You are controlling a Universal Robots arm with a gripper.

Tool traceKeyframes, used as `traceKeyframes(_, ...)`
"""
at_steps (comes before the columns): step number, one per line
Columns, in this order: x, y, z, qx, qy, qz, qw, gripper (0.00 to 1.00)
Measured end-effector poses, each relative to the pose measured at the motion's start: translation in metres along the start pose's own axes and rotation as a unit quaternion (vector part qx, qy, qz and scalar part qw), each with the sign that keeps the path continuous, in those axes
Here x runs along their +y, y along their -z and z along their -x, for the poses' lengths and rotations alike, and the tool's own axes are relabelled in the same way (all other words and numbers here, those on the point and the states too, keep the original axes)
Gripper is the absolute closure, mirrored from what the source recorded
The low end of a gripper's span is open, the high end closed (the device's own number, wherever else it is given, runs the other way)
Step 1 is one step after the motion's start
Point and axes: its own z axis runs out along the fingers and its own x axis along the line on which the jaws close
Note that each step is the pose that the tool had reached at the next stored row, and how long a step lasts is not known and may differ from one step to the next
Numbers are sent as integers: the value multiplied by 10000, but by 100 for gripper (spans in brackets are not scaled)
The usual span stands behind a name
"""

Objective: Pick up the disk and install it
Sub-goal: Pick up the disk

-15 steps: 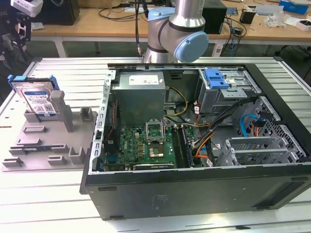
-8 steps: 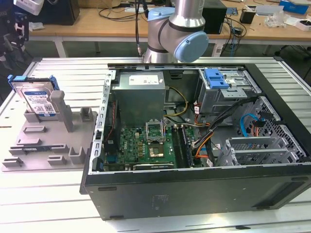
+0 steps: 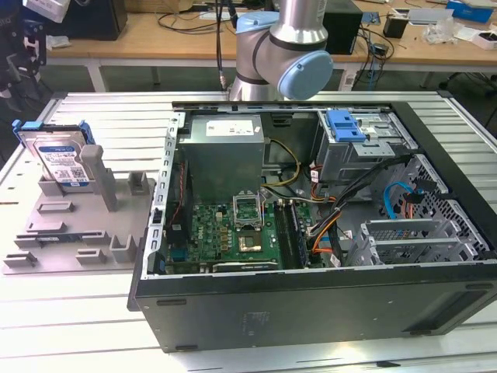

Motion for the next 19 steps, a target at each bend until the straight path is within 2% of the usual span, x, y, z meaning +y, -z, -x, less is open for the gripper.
traceKeyframes(1, 1, 0, 0, 11, 234, -16, 9997, 58)
traceKeyframes(3, 1, -1, -1, 21, 424, -25, 9991, 58)
traceKeyframes(5, 1, -8, 2, 40, 774, -35, 9970, 58)
traceKeyframes(10, 16, -13, 42, 59, 1088, -41, 9940, 58)
traceKeyframes(11, 23, -15, 62, 67, 1208, -42, 9927, 58)
traceKeyframes(15, 37, -22, 101, 82, 1462, -46, 9892, 58)
traceKeyframes(16, 41, -27, 112, 89, 1571, -49, 9875, 58)
traceKeyframes(19, 41, -37, 116, 101, 1705, -68, 9853, 58)
